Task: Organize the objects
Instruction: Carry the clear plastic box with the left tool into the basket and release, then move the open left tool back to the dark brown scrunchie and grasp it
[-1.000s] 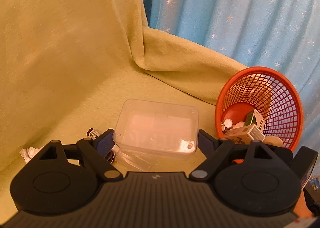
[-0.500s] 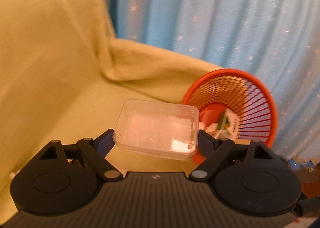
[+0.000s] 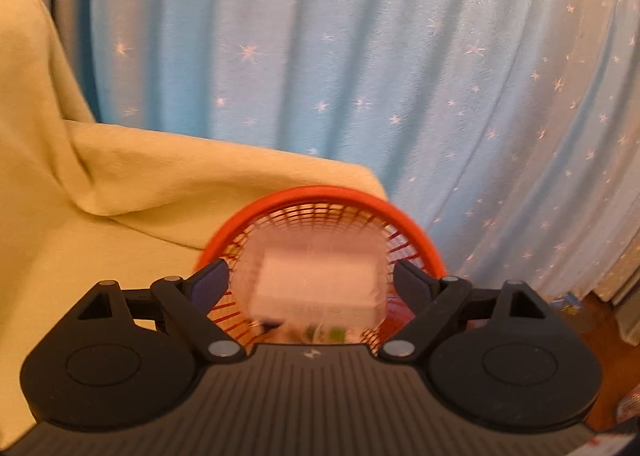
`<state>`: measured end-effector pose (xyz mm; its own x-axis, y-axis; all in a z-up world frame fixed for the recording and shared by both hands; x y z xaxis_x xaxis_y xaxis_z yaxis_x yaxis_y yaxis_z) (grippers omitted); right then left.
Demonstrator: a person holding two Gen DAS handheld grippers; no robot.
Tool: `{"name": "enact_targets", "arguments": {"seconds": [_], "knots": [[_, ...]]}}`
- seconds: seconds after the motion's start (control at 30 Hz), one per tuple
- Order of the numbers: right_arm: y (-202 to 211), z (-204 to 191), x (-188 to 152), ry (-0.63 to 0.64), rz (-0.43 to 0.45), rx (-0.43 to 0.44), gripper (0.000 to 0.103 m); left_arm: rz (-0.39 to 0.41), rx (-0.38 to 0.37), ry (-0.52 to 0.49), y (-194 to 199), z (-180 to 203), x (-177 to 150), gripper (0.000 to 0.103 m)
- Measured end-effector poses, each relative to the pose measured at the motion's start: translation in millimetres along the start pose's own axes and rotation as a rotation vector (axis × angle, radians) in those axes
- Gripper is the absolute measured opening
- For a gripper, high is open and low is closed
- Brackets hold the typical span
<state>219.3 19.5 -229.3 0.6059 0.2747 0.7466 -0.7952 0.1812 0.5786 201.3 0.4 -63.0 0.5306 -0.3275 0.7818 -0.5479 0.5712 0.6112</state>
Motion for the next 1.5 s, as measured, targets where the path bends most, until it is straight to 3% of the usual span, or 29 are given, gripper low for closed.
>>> {"name": "enact_targets", "arguments": {"seconds": [0.2, 0.6, 0.77, 0.97, 1.17, 1.4, 1.5], "knots": [[-2.6, 0.6, 2.9, -0.008, 0.001, 0.004, 0.007, 0.0, 0.085, 0.012, 8.8, -21.5, -10.4, 0.087], [-2.7, 1.0, 3.3, -0.011, 0.002, 0.005, 0.007, -0.014, 0.42, 0.232, 87.7, -166.3, -82.0, 0.088], [-2.9, 0.7, 2.8, -0.006, 0.0, 0.004, 0.007, -0.068, 0.509, 0.313, 104.8, -211.3, -131.1, 0.088], [-2.7, 1.3, 1.4, -0.004, 0.0, 0.003, 0.007, -0.148, 0.525, 0.352, 85.5, -225.0, -182.9, 0.085], [-2.0, 3.1, 0.1, -0.004, 0.0, 0.003, 0.007, -0.18, 0.512, 0.347, 50.8, -229.2, -204.2, 0.079], [-1.8, 3.3, 0.1, 0.0, -0.001, 0.003, 0.007, -0.216, 0.517, 0.326, 21.2, -237.7, -227.7, 0.064], [-1.8, 2.6, 0.6, 0.003, -0.002, 0.004, 0.008, -0.227, 0.52, 0.349, 15.1, -242.3, -235.1, 0.046]]}}
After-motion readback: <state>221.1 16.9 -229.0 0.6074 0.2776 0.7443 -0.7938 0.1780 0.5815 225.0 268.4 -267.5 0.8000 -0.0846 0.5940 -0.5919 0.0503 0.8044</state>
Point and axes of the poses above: each gripper's, at about its wrist camera, not at the fingertips, and y roughly against the way its jaws point, z to its right, x to its top, the point moved 9 cm from there along -y, roughly the way its jaws point, and after that the axes turned 5 degrees about -y, right-handed, at the moved point
